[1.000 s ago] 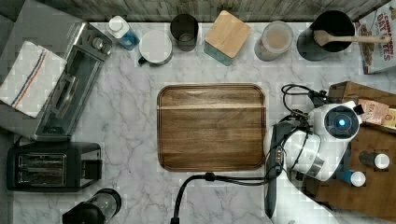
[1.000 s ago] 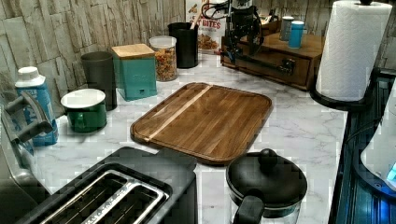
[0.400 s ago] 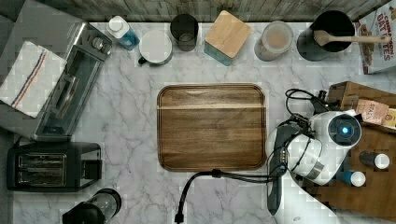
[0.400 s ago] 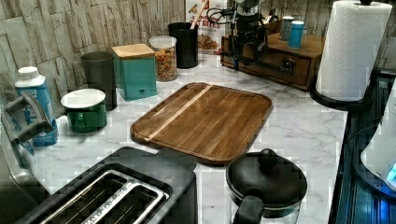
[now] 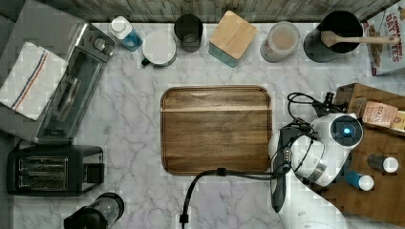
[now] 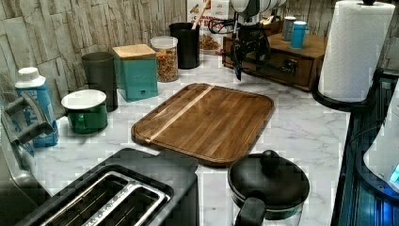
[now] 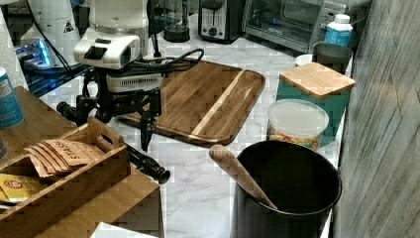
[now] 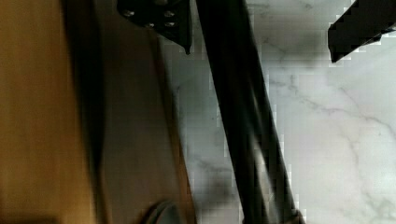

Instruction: Open the drawer.

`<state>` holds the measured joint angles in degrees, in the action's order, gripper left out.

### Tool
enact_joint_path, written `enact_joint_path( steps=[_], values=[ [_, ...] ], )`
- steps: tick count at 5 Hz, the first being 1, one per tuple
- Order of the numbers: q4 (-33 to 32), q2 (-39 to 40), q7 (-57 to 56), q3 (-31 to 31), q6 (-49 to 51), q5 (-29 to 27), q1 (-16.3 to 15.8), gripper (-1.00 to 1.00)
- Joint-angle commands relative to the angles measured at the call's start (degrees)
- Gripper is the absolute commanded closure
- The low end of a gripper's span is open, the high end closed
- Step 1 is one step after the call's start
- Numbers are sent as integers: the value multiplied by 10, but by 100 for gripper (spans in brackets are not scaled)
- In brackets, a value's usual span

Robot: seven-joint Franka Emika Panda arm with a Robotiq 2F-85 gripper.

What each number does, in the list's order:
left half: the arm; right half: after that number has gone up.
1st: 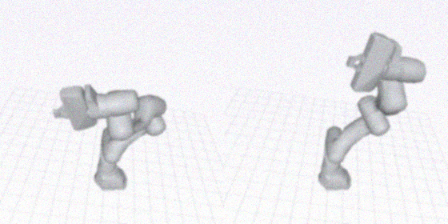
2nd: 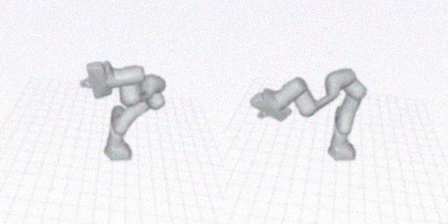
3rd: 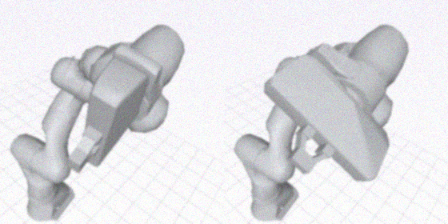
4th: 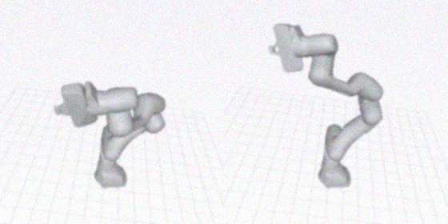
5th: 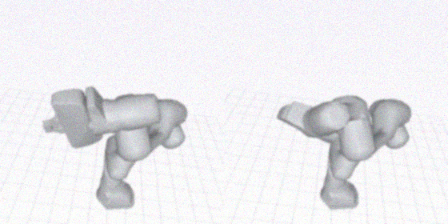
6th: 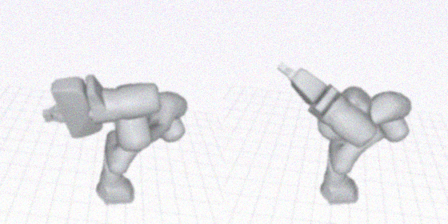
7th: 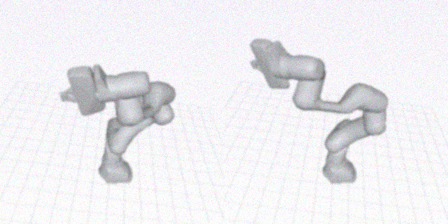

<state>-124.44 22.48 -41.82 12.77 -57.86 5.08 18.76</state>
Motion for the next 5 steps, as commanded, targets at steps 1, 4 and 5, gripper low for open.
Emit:
enact_joint_path(
  steps=[1,4,5],
  values=[
    [10,-88,-3,-60,61,-26,-46,-100],
    [-47,-136,96,-126,3,-48,-141,-100],
    [-52,-142,80,-149,11,-96,-160,-100]
  ],
)
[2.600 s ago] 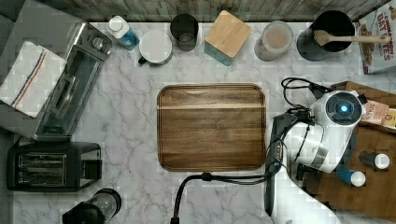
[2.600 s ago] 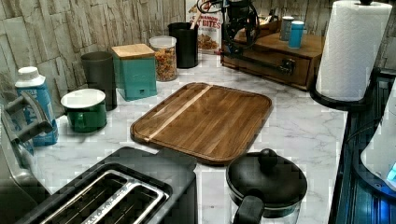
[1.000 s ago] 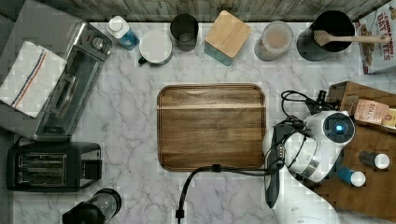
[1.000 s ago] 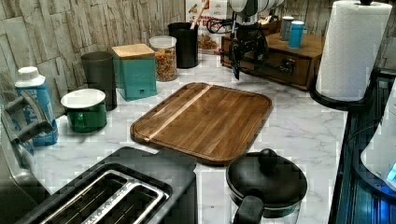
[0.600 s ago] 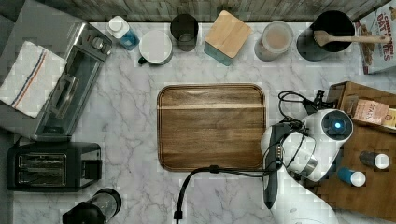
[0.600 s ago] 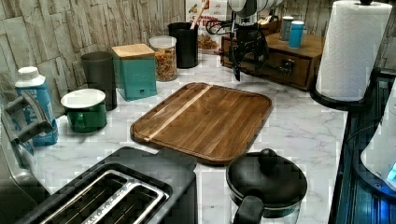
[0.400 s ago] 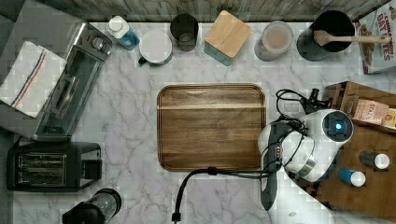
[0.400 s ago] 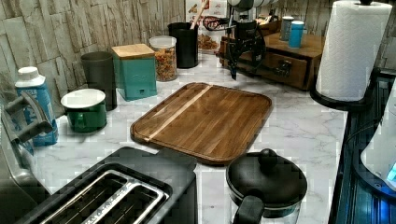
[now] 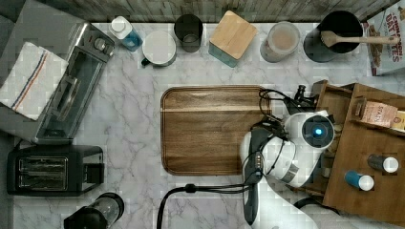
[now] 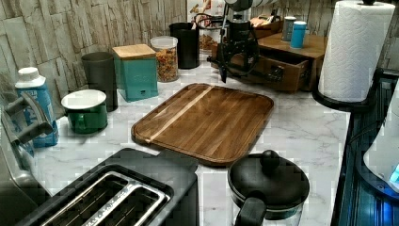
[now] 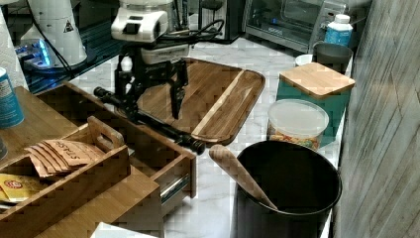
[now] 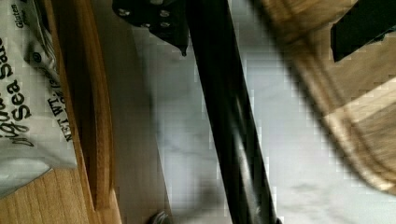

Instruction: Open the drawer.

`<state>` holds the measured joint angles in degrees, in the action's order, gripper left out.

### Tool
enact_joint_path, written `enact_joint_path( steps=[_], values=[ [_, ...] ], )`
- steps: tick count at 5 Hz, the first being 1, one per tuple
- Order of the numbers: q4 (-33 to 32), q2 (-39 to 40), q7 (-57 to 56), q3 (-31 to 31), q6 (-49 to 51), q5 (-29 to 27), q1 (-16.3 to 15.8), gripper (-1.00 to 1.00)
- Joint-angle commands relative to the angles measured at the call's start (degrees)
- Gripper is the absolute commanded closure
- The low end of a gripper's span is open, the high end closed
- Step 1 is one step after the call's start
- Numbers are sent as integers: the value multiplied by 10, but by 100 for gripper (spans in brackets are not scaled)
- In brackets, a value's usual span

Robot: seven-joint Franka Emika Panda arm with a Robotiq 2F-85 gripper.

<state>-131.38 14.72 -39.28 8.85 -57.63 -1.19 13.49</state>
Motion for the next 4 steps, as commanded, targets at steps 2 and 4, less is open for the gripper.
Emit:
enact_joint_path(
  steps=[2,4],
  values=[
    [31,-57,130,-139,3,-55,-159,-100],
    [32,-58,201,-149,-9,-12,-168,-100]
  ],
)
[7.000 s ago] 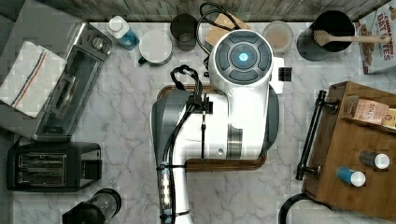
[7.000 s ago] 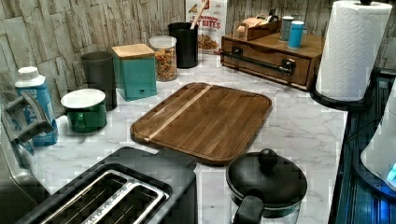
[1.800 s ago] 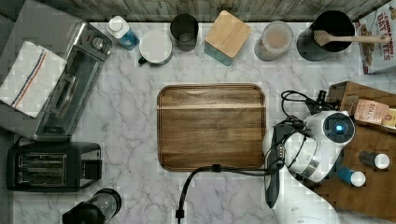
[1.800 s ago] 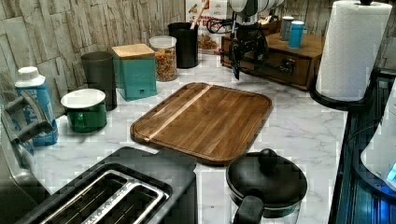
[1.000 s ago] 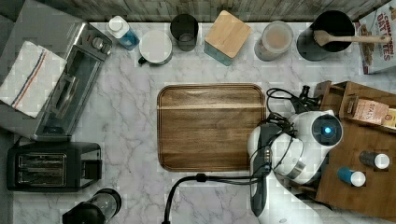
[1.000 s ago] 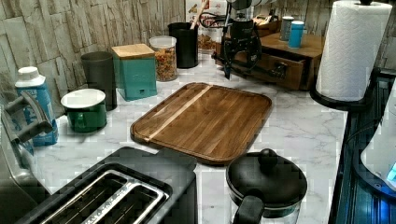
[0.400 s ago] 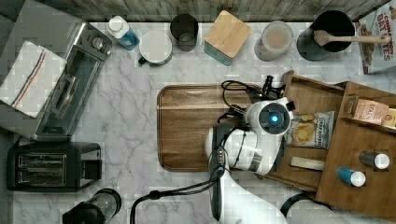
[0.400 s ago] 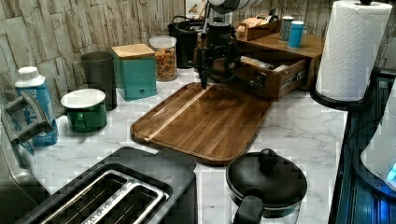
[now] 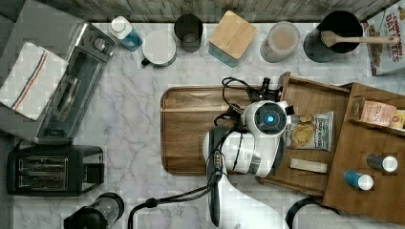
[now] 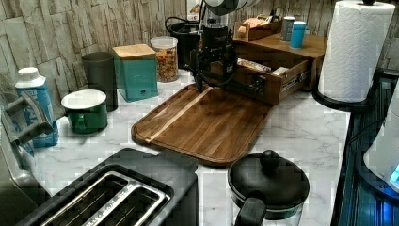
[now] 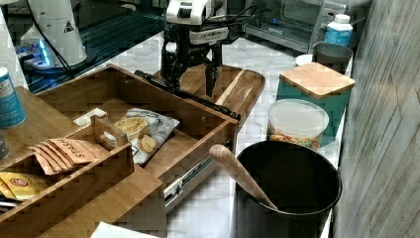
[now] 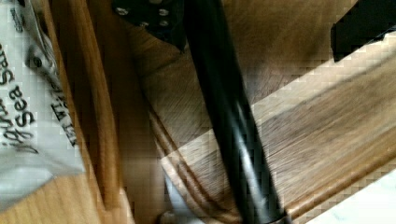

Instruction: Open the drawer.

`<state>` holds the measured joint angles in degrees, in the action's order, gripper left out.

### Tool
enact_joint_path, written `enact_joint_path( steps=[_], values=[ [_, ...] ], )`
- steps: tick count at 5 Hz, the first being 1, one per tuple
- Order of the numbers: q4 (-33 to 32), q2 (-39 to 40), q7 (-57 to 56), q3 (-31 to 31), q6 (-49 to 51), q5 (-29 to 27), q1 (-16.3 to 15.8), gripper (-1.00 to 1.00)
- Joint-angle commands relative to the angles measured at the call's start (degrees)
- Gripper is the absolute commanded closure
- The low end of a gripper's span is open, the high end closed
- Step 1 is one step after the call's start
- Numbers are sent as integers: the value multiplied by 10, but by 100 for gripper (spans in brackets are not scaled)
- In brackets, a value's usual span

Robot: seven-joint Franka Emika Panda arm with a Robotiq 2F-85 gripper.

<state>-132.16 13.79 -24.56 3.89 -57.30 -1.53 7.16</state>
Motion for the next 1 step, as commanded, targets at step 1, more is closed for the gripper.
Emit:
enact_joint_path(
  steps=[1],
  values=[
    [40,-49,54,-103,-12,-7,-101,-100]
  ],
)
